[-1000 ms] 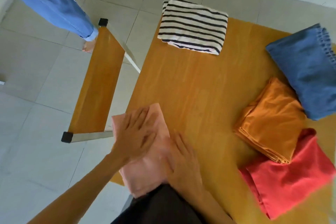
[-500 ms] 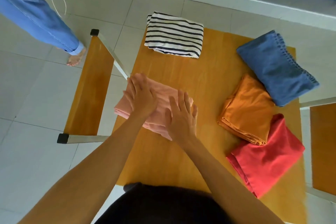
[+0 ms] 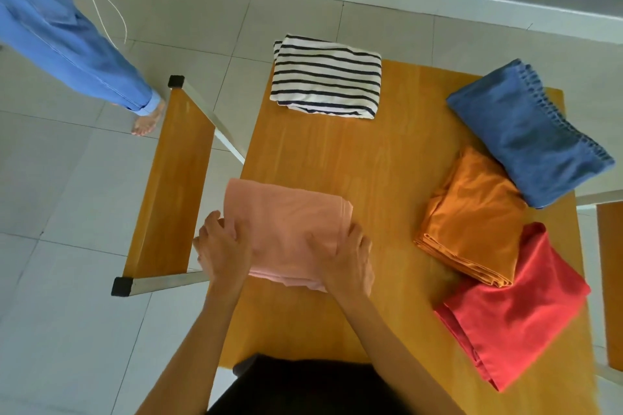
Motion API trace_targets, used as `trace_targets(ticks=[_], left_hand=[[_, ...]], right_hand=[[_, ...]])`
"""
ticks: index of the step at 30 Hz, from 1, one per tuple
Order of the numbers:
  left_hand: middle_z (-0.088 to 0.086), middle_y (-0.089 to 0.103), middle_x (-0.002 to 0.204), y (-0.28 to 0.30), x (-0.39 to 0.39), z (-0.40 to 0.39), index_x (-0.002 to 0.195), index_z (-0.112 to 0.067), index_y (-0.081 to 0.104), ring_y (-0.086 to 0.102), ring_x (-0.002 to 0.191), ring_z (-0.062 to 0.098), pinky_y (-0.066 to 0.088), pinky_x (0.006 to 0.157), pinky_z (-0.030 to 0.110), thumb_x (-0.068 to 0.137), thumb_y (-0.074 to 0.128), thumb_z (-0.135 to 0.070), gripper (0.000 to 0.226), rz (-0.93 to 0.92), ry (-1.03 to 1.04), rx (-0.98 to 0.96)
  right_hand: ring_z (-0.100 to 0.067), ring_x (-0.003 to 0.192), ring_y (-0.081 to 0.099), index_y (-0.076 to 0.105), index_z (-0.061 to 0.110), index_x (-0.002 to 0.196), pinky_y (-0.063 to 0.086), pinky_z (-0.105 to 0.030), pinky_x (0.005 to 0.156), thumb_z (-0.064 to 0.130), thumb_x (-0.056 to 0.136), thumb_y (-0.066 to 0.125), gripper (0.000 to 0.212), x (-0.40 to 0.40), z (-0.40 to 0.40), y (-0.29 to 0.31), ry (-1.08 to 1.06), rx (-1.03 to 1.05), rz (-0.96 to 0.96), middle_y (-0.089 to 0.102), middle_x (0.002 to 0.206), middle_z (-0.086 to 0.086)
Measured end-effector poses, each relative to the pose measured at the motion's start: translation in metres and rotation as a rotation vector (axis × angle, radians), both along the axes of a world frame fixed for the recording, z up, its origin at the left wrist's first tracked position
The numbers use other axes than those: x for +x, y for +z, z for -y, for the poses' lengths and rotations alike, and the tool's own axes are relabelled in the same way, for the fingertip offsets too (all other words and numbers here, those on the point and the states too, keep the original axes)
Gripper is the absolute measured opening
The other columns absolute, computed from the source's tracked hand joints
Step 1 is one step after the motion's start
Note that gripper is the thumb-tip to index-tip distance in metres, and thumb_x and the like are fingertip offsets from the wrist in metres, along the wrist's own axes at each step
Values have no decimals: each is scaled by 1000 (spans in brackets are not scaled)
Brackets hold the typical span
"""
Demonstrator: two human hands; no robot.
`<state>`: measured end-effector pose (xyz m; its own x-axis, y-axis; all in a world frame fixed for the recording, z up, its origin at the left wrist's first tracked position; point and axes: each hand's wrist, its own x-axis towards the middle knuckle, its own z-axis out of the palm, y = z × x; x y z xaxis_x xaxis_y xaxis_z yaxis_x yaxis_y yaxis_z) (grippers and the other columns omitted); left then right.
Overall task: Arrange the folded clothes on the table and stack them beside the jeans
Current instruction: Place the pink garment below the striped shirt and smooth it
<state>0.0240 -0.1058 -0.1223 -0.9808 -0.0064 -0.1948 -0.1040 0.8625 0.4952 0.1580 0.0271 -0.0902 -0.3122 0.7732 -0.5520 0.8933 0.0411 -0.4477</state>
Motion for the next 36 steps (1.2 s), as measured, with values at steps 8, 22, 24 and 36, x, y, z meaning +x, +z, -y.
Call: trace_targets(ticks=[8, 22, 24, 36], left_hand=[[11, 67, 99, -9, -35, -22, 106, -7, 59, 63, 90, 27, 53, 79, 40, 101, 42, -43, 41, 30, -240, -40], [8, 49, 137, 24, -94, -156, 131, -18, 49, 44, 128, 27, 45, 104, 44, 95, 52, -13, 37, -243, -406, 39], [5, 39, 148, 9, -76, -151, 135, -27, 48, 31, 143, 27, 33, 114, 48, 100, 44, -26, 35, -330, -741, -60], [11, 27, 161, 3, -64, -127, 144, -19, 47, 13, 152, 30, 8, 121, 58, 103, 41, -23, 41, -173, -946, -94]], right_hand=[[-14, 77, 64, 67, 21, 94, 50, -30, 60, 57, 74, 77, 42, -24, -51, 3, -107, -231, -238, 69, 84, 5], [-30, 141, 31, 37, 27, 151, 35, -46, 108, 50, 93, 59, 66, -84, -170, 2, 129, 387, -108, 34, 158, -1], [-30, 149, 19, 30, 33, 154, 27, -53, 114, 49, 99, 47, 60, -87, -160, -1, 275, 492, -133, 17, 167, 1], [-28, 153, 14, 48, 29, 143, 20, -60, 115, 39, 99, 48, 44, -23, -135, -4, 263, 466, -122, 26, 165, -5]])
